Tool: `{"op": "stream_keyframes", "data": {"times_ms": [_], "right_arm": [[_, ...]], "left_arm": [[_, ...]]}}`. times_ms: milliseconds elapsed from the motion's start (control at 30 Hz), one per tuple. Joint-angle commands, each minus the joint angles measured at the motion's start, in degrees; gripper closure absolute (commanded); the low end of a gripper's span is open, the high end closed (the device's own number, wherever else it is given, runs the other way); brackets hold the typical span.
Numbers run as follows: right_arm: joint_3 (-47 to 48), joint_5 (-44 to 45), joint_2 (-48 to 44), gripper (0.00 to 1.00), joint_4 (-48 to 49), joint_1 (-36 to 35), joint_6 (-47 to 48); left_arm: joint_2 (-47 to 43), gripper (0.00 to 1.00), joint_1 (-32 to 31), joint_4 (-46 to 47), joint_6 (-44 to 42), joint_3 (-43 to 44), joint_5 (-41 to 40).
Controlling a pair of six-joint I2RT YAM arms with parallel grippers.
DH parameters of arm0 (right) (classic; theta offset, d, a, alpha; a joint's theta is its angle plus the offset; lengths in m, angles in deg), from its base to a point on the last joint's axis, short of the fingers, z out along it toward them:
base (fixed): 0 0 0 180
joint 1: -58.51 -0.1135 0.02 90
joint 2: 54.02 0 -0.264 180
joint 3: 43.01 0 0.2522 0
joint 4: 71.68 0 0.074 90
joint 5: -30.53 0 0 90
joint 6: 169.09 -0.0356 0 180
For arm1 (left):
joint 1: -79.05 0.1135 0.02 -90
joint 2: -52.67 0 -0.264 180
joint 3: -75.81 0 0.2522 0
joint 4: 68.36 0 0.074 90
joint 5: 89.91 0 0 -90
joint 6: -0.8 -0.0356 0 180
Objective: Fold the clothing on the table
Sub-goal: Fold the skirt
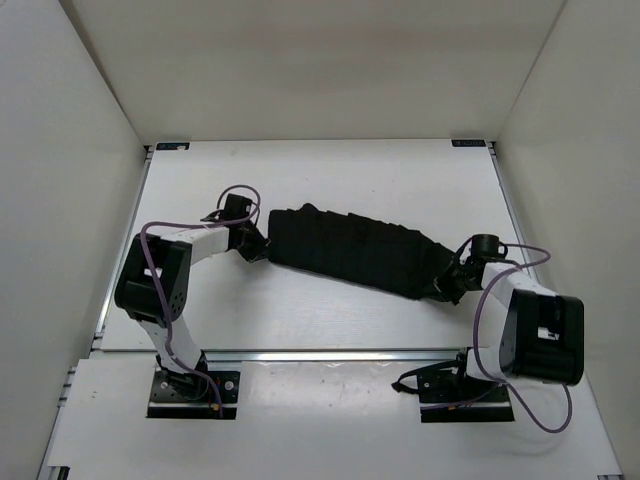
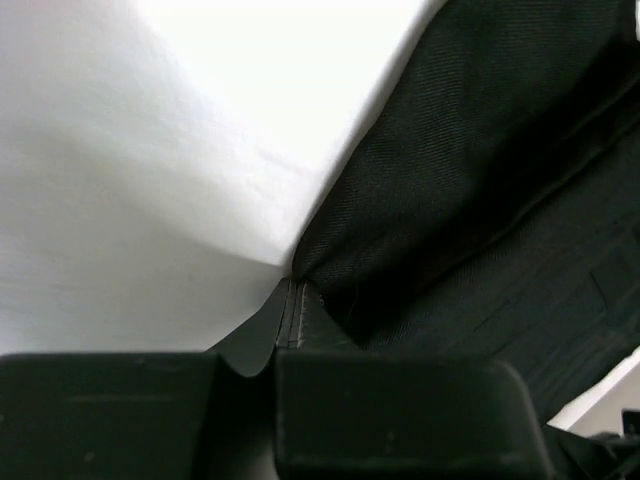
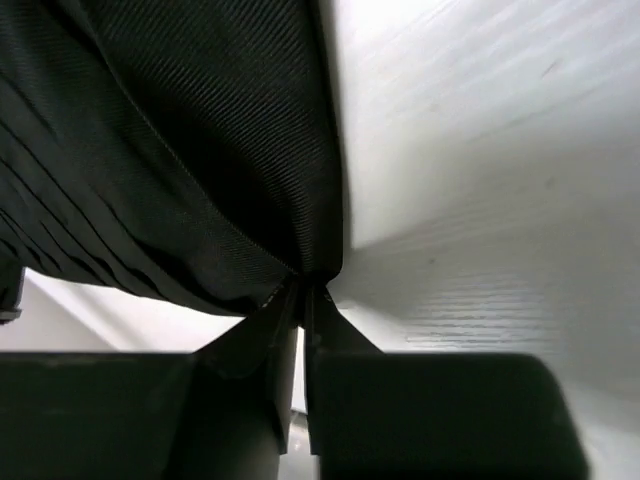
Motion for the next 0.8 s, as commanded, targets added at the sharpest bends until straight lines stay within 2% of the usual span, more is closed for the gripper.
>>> {"op": "stream_keyframes", "data": {"times_ms": [0, 167, 233, 333, 400, 500, 633, 767], "right_arm": [[5.7, -1.4, 4.0, 1.0, 1.8, 2.5, 3.8], [18.1, 6.5, 5.2, 1.0, -8.0, 2.7, 14.8], [25.4, 7.0, 6.0, 1.0, -11.1, -1.0, 18.4], [34.5, 10.7, 8.0, 0.99, -13.1, -11.8, 22.9], [38.5, 9.9, 10.2, 1.0, -12.3, -21.1, 22.2], [41.8, 8.1, 14.1, 1.0, -8.3, -29.9, 19.6], [45.3, 4.7, 20.2, 1.0, -1.4, -38.7, 15.5], [50.9, 2.4, 27.8, 1.0, 0.2, -43.4, 14.4]], "left_arm": [[-3.1, 1.0, -2.5, 2.1, 3.2, -5.3, 0.0], [-12.9, 1.0, -8.0, 7.3, 8.8, -13.2, -3.9], [-12.1, 1.0, -9.2, 7.6, 8.8, -12.0, -4.6], [-8.3, 1.0, -10.3, 6.1, 8.0, -8.6, -4.5], [-6.6, 1.0, -10.4, 7.0, 8.4, -7.8, -4.0], [-6.2, 1.0, -10.8, 8.0, 9.4, -7.7, -4.3], [-6.5, 1.0, -10.4, 7.4, 8.9, -8.1, -4.4], [-7.5, 1.0, -10.2, 7.0, 7.3, -9.0, -4.5]]}}
